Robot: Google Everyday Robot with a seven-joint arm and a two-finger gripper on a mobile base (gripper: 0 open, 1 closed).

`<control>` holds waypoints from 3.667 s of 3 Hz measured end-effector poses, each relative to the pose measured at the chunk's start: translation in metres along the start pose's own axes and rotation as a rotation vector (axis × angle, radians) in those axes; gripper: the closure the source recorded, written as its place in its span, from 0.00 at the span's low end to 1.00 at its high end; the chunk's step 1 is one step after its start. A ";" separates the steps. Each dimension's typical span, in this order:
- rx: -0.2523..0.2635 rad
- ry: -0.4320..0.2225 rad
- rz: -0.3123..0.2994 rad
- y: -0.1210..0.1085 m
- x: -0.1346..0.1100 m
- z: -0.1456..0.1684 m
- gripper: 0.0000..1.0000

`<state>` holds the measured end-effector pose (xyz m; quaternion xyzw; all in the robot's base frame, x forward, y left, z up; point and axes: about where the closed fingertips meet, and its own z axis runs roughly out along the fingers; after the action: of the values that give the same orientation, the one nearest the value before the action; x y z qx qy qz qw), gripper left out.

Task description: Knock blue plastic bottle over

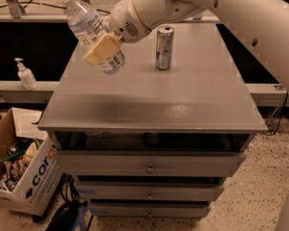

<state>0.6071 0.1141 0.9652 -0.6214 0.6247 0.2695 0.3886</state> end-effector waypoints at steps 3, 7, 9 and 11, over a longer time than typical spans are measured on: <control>-0.155 0.458 0.086 0.033 0.069 -0.024 1.00; 0.080 0.819 0.006 0.048 0.140 -0.041 1.00; -0.001 0.833 -0.047 0.052 0.157 -0.028 1.00; -0.051 0.798 -0.043 0.062 0.164 -0.019 0.59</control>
Offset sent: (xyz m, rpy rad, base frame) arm -0.0333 -0.0711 -0.0464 -0.5551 0.2473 0.0405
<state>0.5553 0.0106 0.8327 -0.6996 0.7066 0.0144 0.1055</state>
